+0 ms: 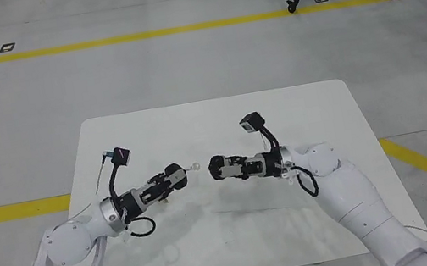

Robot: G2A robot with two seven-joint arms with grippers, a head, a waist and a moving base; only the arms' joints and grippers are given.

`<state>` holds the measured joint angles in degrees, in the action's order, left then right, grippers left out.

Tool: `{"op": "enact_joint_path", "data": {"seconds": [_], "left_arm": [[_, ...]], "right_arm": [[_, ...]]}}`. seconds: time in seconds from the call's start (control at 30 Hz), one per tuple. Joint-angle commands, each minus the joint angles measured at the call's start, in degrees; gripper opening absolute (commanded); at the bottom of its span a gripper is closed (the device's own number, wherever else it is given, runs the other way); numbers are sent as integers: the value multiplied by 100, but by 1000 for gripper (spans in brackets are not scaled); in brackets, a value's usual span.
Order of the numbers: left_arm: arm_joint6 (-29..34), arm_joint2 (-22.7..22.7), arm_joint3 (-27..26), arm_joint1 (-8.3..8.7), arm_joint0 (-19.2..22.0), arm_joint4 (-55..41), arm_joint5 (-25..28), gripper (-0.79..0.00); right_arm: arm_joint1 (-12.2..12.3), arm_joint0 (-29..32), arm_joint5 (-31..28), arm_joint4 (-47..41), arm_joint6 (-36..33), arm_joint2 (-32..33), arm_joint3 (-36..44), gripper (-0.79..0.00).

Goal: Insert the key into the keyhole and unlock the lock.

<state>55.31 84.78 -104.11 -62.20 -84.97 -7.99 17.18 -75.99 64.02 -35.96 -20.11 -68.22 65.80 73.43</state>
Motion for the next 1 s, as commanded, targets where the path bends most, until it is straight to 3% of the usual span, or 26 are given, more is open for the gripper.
{"op": "enact_joint_path", "data": {"seconds": [0.0,0.27,0.53,0.6,0.63,0.67,0.87,0.9,0.93,0.97], "left_arm": [[-7,4,-52,10,-51,26,17,-785],[4,-103,-102,33,-154,-17,92,-785],[-60,-217,-141,53,-95,73,110,-785],[-94,-243,-133,56,-73,76,112,-785],[-106,-254,-127,58,-64,78,118,-785],[-108,-266,-115,60,-55,82,130,-785],[-123,-330,-37,75,5,109,129,-785],[-113,-346,-42,80,20,175,145,-727],[-129,-367,-34,81,23,187,153,-77],[-191,-380,-22,78,26,159,157,0]], "right_arm": [[21,12,133,86,73,5,93,-459],[41,-53,434,560,420,-189,236,-449],[70,-37,481,560,474,-307,318,-489],[81,-17,482,556,489,-320,337,-548],[87,-10,486,556,492,-327,350,-699],[92,-4,485,546,492,-332,362,-785],[124,16,495,462,463,-364,384,-785],[130,12,490,448,458,-366,378,-785],[136,5,480,450,467,-360,368,-785],[141,-1,467,450,480,-355,363,-785]]}}
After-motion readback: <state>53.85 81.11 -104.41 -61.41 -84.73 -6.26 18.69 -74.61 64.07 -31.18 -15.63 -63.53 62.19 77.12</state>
